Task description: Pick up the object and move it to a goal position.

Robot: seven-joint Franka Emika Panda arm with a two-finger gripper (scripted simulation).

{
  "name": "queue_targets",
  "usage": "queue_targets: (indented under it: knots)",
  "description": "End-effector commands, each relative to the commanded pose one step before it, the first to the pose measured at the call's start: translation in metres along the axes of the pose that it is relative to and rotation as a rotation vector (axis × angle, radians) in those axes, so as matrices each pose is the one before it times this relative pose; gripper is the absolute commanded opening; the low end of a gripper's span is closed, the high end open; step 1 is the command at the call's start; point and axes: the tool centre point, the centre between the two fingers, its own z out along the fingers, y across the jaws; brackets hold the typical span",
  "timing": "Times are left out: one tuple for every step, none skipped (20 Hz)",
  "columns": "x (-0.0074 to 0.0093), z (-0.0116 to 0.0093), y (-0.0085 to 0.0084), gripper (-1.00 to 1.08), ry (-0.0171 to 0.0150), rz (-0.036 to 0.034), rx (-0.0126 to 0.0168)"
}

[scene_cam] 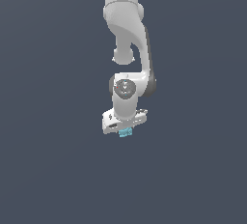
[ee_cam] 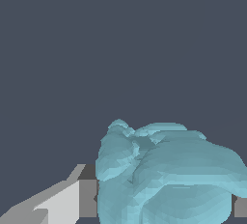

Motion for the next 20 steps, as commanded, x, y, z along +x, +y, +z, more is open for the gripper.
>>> queue_targets:
  knots:
    - [-0.00211,-0.00308,0.00071,-1.0,0.00053,0.00019,-0.00022]
    - [-0.00153,-0.00188,0.00036,-1.0,0.0,0.0,0.0]
    - [-0.00181,-0.00223,0.00042,-1.0,0.0,0.0,0.0]
    - [-0.0021,-0.00259,0.00049,-1.0,0.0,0.0,0.0]
    - [-0.00239,-0.00294,0.00056,-1.0,0.0,0.0,0.0]
    - [-0.00267,-0.0033,0.00063,-1.0,0.0,0.0,0.0]
    - [-0.00296,-0.00366,0.0007,-1.0,0.0,0.0,0.0]
    - [-0.00326,-0.00403,0.00077,-1.0,0.0,0.0,0.0]
    - [-0.00355,-0.00439,0.00084,-1.0,0.0,0.0,0.0]
    - [-0.00384,-0.00477,0.00091,-1.0,0.0,0.0,0.0]
    - [-0.00414,-0.00514,0.00098,-1.0,0.0,0.0,0.0]
    - [-0.00443,-0.00552,0.00106,-1.0,0.0,0.0,0.0]
    - [-0.00473,-0.0059,0.00113,-1.0,0.0,0.0,0.0]
    - [-0.00503,-0.00628,0.00121,-1.0,0.0,0.0,0.0]
    - [-0.00532,-0.00667,0.00128,-1.0,0.0,0.0,0.0]
    - [-0.0056,-0.00704,0.00135,-1.0,0.0,0.0,0.0]
    - [-0.00567,-0.00715,0.00137,-1.0,0.0,0.0,0.0]
    - [-0.00568,-0.00719,0.00138,-1.0,0.0,0.0,0.0]
    - [-0.00568,-0.00722,0.00139,-1.0,0.0,0.0,0.0]
    - [-0.00568,-0.00725,0.00139,-1.0,0.0,0.0,0.0]
